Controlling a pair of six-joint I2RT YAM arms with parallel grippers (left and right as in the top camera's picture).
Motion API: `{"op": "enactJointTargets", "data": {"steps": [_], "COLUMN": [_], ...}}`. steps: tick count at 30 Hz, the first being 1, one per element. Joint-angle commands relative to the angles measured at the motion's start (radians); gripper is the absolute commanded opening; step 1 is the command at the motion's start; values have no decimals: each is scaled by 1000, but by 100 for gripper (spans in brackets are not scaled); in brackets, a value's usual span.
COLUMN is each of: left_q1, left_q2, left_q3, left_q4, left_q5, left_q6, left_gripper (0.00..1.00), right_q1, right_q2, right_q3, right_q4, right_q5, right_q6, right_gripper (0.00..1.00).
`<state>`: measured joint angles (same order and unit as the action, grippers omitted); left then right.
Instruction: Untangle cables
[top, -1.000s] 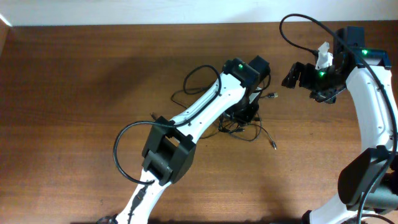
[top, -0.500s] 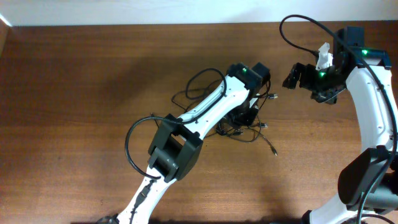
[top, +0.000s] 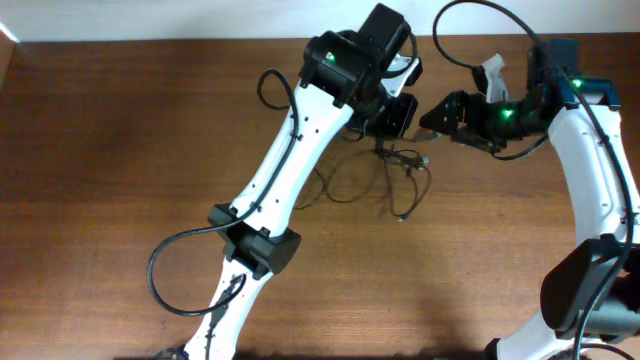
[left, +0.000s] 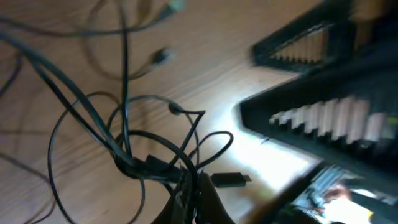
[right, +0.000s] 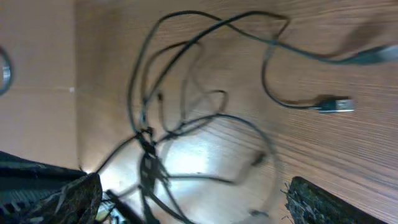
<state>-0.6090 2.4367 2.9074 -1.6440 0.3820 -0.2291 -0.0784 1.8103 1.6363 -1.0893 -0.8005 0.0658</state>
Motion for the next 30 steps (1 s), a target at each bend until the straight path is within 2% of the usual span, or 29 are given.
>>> {"op": "enactJointTargets", "data": {"steps": [1, 3, 7, 9, 12, 14, 17, 19, 21, 30], "left_q1": [65, 99, 148, 156, 154, 154, 156, 164, 183, 302], "left_q2": [-10, -10, -10, -10, -10, -11, -11, -11, -11, -146], "left_q3": [15, 16, 16, 16, 19, 28, 76, 123, 233, 232], "left_q4": [50, 89, 129, 171, 213, 219, 219, 219, 219, 238], "left_q5": [245, 386, 527, 625, 714, 771, 789, 789, 788, 774], "left_q6": [-2, -2, -2, -2, -2, -2, -2, -3, -9, -17], "left_gripper": [0, 0, 0, 0, 0, 0, 0, 0, 0, 0], "right_q1": [44, 53, 55, 67, 106, 118, 88, 60, 16, 5], "right_q2": [-22, -19, -18, -18, -18, -18, -18, -18, -16, 27], "right_q3": [16, 16, 16, 16, 15, 7, -2, -3, -13, -24], "right_q4": [13, 27, 58, 77, 162, 247, 332, 339, 330, 182], "right_q5": [-63, -61, -113, -113, -111, -72, 6, 39, 94, 235], "right_q6": [41, 65, 82, 82, 164, 301, 450, 471, 470, 393], "right_gripper": [85, 76, 63, 63, 63, 63, 62, 61, 58, 53]}}
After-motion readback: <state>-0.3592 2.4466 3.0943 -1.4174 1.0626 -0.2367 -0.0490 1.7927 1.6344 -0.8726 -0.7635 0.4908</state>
